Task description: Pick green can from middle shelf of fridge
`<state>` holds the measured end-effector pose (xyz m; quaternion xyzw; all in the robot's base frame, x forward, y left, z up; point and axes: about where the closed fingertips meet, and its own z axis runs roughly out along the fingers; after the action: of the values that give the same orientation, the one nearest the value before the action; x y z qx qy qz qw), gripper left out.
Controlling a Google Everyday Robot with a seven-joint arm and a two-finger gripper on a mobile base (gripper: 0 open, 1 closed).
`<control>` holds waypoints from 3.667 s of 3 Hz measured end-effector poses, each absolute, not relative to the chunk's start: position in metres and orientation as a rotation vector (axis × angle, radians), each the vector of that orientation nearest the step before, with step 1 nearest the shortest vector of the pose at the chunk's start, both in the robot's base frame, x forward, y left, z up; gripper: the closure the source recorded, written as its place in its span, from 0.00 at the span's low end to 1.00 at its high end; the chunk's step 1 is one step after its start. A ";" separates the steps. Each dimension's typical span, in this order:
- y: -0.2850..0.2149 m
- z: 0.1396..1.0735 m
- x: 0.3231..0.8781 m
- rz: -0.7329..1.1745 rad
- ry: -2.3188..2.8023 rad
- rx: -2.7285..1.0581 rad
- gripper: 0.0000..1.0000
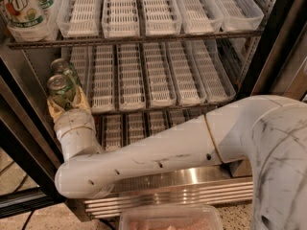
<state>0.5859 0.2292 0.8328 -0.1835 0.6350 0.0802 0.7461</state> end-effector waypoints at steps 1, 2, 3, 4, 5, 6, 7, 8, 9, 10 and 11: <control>0.229 0.833 0.586 0.176 1.390 -0.402 1.00; 0.227 0.836 0.586 0.194 1.399 -0.393 1.00; 0.223 0.846 0.584 0.232 1.415 -0.389 1.00; 0.218 0.858 0.583 0.262 1.430 -0.400 1.00; 0.216 0.868 0.581 0.286 1.438 -0.420 1.00; 0.212 0.877 0.581 0.323 1.453 -0.444 1.00; 0.202 0.876 0.572 0.365 1.490 -0.477 1.00; 0.182 0.866 0.548 0.436 1.567 -0.475 1.00; 0.150 0.863 0.527 0.515 1.620 -0.415 1.00; 0.128 0.870 0.518 0.593 1.625 -0.368 1.00; 0.107 0.872 0.519 0.696 1.628 -0.345 1.00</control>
Offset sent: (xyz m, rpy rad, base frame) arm -0.0012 -0.0039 0.0063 0.0314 0.0310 0.0167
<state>0.5192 0.1073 0.8719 -0.1500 0.7082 0.3026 0.6200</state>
